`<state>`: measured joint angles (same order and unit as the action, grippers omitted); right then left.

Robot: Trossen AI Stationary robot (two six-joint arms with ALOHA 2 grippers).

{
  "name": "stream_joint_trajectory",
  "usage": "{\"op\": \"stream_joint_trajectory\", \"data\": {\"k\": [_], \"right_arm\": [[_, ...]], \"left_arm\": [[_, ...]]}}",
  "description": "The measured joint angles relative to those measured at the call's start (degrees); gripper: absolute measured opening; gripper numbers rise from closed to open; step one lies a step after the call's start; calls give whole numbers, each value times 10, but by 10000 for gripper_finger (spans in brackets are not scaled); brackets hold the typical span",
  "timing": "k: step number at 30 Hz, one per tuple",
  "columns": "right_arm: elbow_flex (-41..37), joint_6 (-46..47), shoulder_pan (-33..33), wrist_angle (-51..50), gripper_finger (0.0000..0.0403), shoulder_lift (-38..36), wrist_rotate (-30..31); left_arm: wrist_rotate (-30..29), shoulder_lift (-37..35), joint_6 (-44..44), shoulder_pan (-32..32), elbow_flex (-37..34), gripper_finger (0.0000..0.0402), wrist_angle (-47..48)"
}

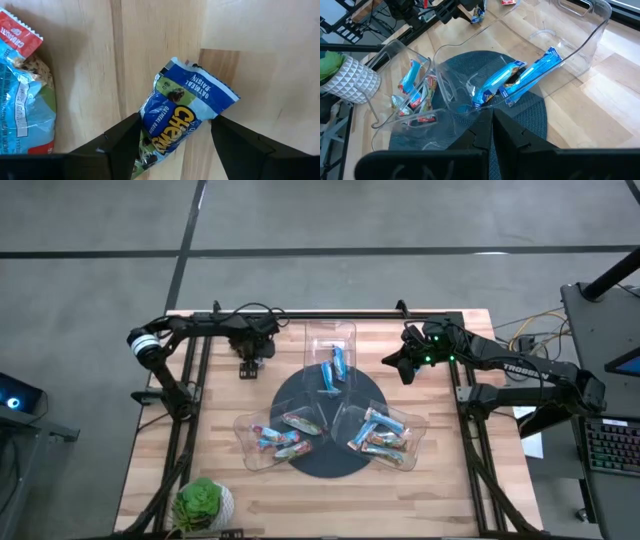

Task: Pick and place Granola Bars by type
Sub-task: Put the blue snack into the top transparent bin

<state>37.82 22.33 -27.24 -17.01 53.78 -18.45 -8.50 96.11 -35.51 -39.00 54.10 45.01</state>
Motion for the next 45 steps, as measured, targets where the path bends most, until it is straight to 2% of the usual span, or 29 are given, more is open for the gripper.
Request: {"op": "stream_joint_trajectory", "data": {"k": [3, 10, 14, 21, 32, 35, 45], "right_arm": [[0, 0, 0, 0, 8, 0, 0], [0, -4, 0, 0, 8, 0, 0], [0, -4, 0, 0, 8, 0, 0], [0, -3, 0, 1, 8, 0, 1], [0, -14, 0, 10, 8, 0, 1], [0, -16, 0, 16, 8, 0, 1], [0, -19, 0, 17, 8, 0, 1]], "left_arm": [[1, 0, 2, 2, 0, 211, 1], [12, 0, 30, 5, 0, 141, 10], [16, 0, 42, 8, 4, 119, 17], [40, 2, 76, 10, 50, 108, 25], [51, 1, 110, 10, 161, 105, 85], [79, 1, 120, 10, 185, 105, 92], [113, 1, 110, 11, 202, 106, 101]]}}
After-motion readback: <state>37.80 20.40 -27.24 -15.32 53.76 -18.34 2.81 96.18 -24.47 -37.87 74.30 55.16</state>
